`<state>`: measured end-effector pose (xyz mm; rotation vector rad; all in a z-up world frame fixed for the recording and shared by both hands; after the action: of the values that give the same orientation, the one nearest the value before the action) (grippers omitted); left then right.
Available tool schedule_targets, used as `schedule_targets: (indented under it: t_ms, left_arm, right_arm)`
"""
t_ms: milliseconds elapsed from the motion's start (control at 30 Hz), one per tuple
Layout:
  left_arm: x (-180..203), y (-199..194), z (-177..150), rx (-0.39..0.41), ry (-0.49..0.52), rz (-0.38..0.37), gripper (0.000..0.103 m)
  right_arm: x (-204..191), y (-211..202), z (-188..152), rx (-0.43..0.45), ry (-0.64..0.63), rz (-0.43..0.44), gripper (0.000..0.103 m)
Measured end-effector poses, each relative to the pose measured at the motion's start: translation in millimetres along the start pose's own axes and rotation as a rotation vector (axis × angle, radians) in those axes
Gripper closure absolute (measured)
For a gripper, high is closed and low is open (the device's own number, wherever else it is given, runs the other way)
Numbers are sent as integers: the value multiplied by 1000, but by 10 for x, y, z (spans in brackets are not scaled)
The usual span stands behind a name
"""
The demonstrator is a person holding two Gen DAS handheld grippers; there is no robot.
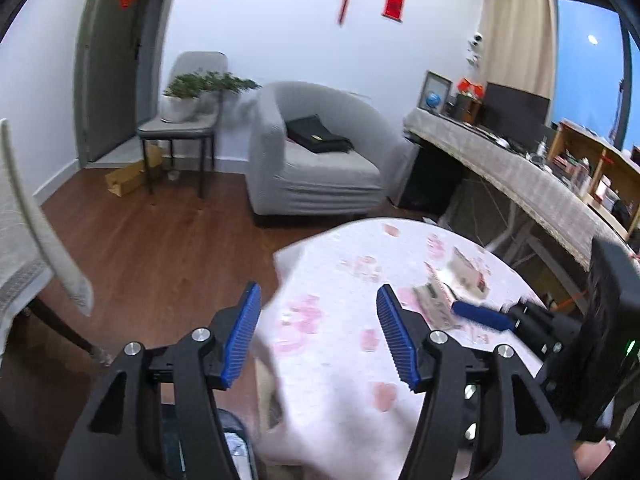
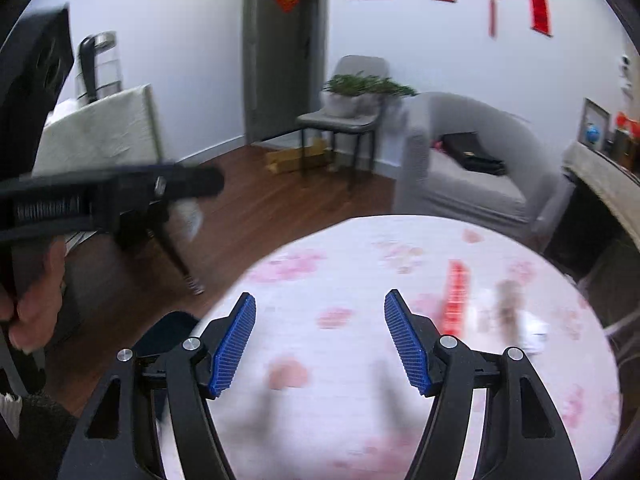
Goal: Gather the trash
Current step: 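Move both tools back over the table toward the remaining trash, then grasp the white SanDisk card packaging with the left tool while the right tool grasps the foil ball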
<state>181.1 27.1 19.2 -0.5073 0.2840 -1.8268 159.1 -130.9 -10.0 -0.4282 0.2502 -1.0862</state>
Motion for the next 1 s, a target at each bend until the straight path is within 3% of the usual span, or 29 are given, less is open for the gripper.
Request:
schedule_targets:
  t_ms: [233, 767, 1000]
  left_arm:
    - [362, 378, -122, -55, 1, -62, 40]
    - [869, 1065, -424, -192, -104, -200, 39]
    - [899, 1238, -460, -225, -252, -292, 43]
  right_arm:
    - [622, -246, -55, 27, 60, -93, 35]
    - [1390, -370, -285, -10, 131, -207, 35]
    - [1646, -296, -401, -33, 280, -146, 35]
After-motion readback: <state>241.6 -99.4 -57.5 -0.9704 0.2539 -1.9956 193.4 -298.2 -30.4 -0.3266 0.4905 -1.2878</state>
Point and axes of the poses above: each gripper's, at about its wrist camera, not at the fingertips, and y roughly the way its jaws point, x to its right, z to its top, the point moved 3 cm from there along y, roughly the way its jaws point, and after that the axes turned 8 degrees about x, right-handed, at the moved point
